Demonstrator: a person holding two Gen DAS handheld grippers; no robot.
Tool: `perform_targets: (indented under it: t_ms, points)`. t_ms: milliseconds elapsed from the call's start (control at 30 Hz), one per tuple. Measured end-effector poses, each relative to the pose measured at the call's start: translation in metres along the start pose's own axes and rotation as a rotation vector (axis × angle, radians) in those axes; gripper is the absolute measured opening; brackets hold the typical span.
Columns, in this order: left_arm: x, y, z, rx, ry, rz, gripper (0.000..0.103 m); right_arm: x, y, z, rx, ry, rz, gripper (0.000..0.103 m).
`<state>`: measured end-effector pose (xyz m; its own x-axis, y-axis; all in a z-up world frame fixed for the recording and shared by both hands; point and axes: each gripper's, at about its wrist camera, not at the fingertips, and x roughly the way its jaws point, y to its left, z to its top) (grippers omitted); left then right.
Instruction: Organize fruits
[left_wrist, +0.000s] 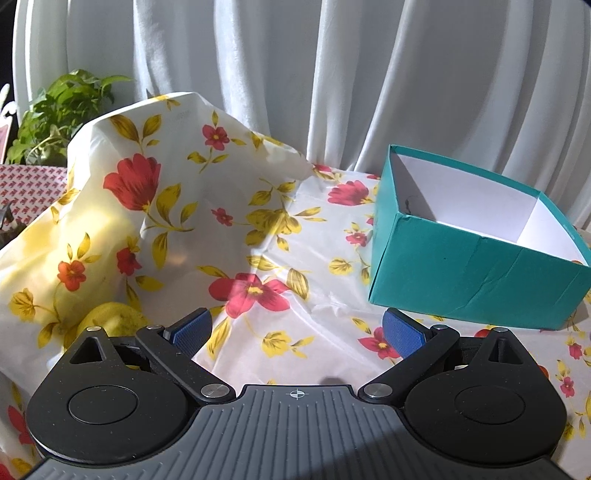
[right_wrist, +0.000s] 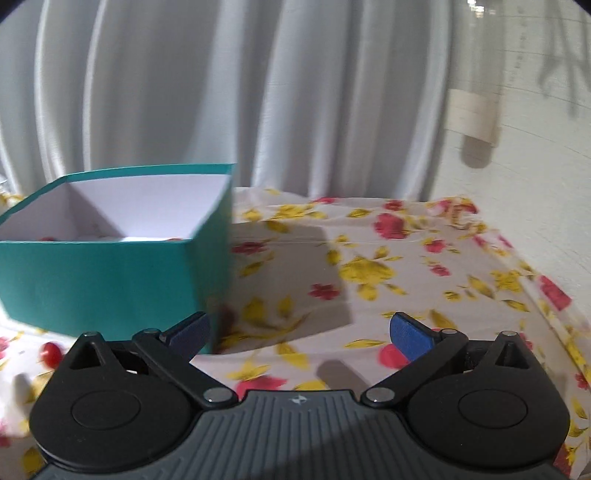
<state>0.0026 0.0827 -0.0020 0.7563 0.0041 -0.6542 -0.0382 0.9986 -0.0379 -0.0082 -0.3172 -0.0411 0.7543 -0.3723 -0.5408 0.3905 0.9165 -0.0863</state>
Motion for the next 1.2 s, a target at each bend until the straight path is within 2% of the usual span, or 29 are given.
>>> perform_targets:
  t_ms: [167, 467, 667, 767, 1033, 1200]
  points:
    - [-0.006, -0.006, 0.002, 0.015, -0.006, -0.003, 0.101, 0.05, -0.025, -0.006, -0.012, 0.081, -0.119, 0.103]
    - [-0.003, -0.005, 0.004, -0.024, 0.043, -0.015, 0.101, 0.085, -0.046, -0.009, 0.067, 0.134, -0.144, 0.103]
    - [0.004, -0.009, 0.005, -0.026, 0.067, -0.029, 0.101, 0.09, -0.068, -0.011, 0.195, 0.157, -0.058, 0.103]
    - [0.009, -0.011, 0.007, -0.03, 0.078, -0.044, 0.101, 0.092, -0.061, -0.01, 0.158, 0.166, -0.084, 0.103]
    - [0.023, -0.018, 0.01, -0.021, 0.125, -0.062, 0.101, 0.093, -0.064, -0.01, 0.172, 0.168, -0.075, 0.103]
    - [0.033, -0.023, 0.016, -0.012, 0.142, -0.031, 0.102, 0.093, -0.064, -0.01, 0.172, 0.168, -0.075, 0.103]
